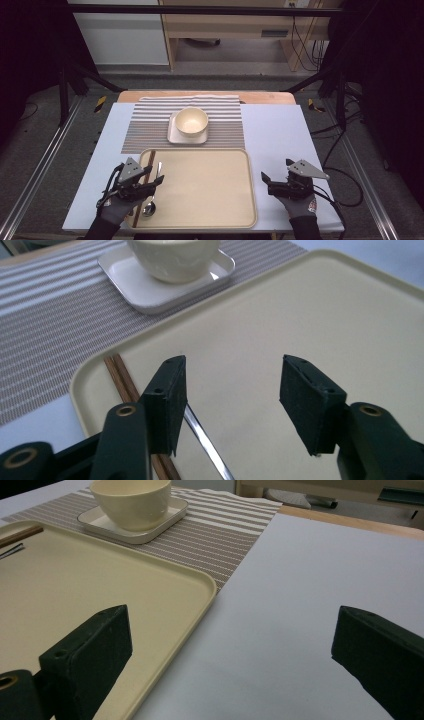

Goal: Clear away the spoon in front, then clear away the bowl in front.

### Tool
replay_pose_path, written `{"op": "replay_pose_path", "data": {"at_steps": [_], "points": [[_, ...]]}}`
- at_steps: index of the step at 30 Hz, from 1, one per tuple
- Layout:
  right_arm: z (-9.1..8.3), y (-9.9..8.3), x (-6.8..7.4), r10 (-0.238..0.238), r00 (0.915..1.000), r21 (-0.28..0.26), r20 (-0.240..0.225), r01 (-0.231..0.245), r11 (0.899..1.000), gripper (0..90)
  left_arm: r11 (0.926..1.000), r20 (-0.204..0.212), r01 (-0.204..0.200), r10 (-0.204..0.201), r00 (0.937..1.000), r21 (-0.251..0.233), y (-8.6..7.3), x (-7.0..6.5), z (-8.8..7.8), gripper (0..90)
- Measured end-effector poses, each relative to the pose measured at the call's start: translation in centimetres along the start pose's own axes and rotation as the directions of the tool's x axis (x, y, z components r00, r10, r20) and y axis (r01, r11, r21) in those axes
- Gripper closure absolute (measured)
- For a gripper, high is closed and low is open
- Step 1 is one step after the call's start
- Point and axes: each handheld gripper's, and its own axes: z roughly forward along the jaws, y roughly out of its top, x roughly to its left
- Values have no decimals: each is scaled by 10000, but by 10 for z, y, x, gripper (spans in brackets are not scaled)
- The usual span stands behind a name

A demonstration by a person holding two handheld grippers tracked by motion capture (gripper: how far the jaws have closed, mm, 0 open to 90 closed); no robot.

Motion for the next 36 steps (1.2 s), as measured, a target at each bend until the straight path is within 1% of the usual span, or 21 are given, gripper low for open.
{"op": "replay_pose_path", "data": {"at_steps": [2, 5, 7, 10, 16, 20, 23, 31, 34, 36], "points": [[-1, 0, 0, 63, 10000, -49, 2, -63, 10000, 32, 9997, -29, 54, -55, 10000, -220, 6, 3, 1, 407], [-1, 1, 0, 40, 10000, -41, 18, -40, 10000, 32, 9991, -248, -32, 22, 9997, -424, 16, 7, 2, 373], [-1, 1, 0, 36, 10000, -58, 34, -36, 10000, 32, 9984, -320, 29, -48, 9995, -567, 23, 12, 4, 356], [-1, 1, 0, 44, 10000, -52, 69, -43, 10000, 32, 9956, -320, 241, -271, 9991, -909, 34, 18, 8, 345], [-1, 2, 0, 17, 9999, -71, 108, -17, 10000, 31, 9917, -393, 324, -375, 9985, -1248, 53, 25, 18, 333], [-1, 2, -1, 26, 9999, -64, 104, -25, 10000, 31, 9917, -441, 177, -235, 9987, -1272, 63, 26, 25, 331], [-2, 3, -2, 68, 9999, -110, 94, -67, 9999, 31, 9901, -425, 186, -247, 9988, -1388, 71, 28, 31, 329], [-2, 3, -3, 63, 9999, -76, 123, -62, 10000, 31, 9914, -501, 175, -241, 9985, -1294, 87, 37, 54, 328], [-2, 3, -3, 10, 9999, -27, 142, -10, 10000, 31, 9901, -448, 298, -363, 9983, -1369, 93, 41, 62, 325], [-2, 4, -3, 8, 9999, -50, 124, -7, 10000, 31, 9894, -499, 360, -434, 9978, -1410, 96, 43, 68, 324]]}}
